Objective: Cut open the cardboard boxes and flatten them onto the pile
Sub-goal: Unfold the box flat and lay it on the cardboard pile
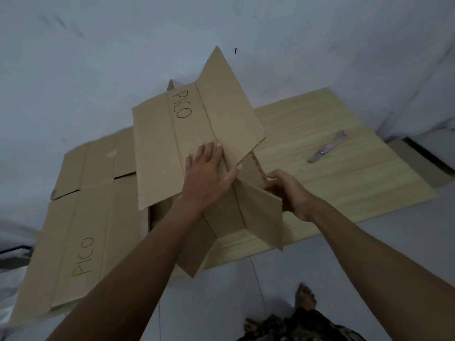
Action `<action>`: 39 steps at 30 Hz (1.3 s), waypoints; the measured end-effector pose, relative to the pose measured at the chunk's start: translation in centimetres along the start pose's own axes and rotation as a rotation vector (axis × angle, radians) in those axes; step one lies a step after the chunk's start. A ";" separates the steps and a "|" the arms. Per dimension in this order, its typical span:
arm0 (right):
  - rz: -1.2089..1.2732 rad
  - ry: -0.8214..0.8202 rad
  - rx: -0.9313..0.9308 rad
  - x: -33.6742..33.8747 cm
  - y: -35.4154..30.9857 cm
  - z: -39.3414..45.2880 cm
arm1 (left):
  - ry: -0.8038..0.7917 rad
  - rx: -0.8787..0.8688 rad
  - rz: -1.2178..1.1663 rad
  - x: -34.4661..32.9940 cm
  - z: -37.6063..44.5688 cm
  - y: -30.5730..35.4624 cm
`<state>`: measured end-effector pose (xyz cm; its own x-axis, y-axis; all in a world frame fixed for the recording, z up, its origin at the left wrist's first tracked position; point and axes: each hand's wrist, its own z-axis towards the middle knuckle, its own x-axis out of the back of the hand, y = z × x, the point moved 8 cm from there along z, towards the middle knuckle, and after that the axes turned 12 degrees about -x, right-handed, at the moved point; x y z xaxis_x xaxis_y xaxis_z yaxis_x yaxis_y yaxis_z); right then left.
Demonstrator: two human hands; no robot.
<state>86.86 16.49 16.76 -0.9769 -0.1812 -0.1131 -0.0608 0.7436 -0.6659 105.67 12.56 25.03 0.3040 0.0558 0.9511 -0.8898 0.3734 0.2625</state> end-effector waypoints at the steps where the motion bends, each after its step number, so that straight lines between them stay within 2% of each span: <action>1: -0.069 -0.014 0.030 -0.5 -0.6 -0.3 | -0.003 -0.001 0.007 0.0 0.0 -0.1; 3: -0.066 -0.026 0.153 -1.5 -2.7 -1.0 | 0.004 -0.020 0.036 0.0 0.0 -0.1; 5: 0.093 -0.065 0.248 -2.4 -5.1 -1.9 | 0.013 -0.046 0.062 0.0 0.0 0.1; 10: 0.334 -0.297 0.123 -3.5 -6.2 -1.1 | 0.056 -0.045 -0.021 0.3 -0.8 0.7; 14: 0.422 -0.325 0.170 -3.0 -7.2 -0.9 | 0.112 -0.064 -0.003 1.5 -2.0 0.5; 16: 0.351 -0.236 0.227 -2.3 -8.6 -1.5 | 0.175 -0.048 -0.066 2.8 -1.8 -0.2; 19: 0.078 -0.149 0.277 -2.0 -10.6 -1.9 | 0.256 -0.026 -0.168 4.8 -0.8 -2.4; 23: -0.023 -0.213 0.150 -3.1 -8.9 -1.1 | 0.233 -0.039 -0.118 5.3 1.7 -4.6; 27: -0.156 -0.275 -0.027 -3.8 -5.6 0.2 | 0.025 0.099 -0.008 3.9 4.8 -7.1; 30: -0.225 -0.335 -0.104 -3.5 -4.6 0.5 | -0.005 0.119 0.005 3.7 7.4 -8.9; 32: -0.163 -0.405 -0.120 -3.6 -5.1 0.8 | 0.010 0.143 0.036 4.0 9.2 -10.4; 35: 0.142 -0.502 -0.201 -3.5 -6.9 2.7 | 0.017 0.164 0.103 4.1 11.7 -11.9; 39: 0.339 -0.524 -0.223 -4.3 -11.0 7.4 | 0.068 0.165 0.122 3.7 13.2 -12.3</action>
<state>93.24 4.34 19.13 -0.7243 -0.1611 -0.6704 0.1364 0.9197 -0.3683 113.19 -4.05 27.46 0.2078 0.1554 0.9658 -0.9633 0.2039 0.1744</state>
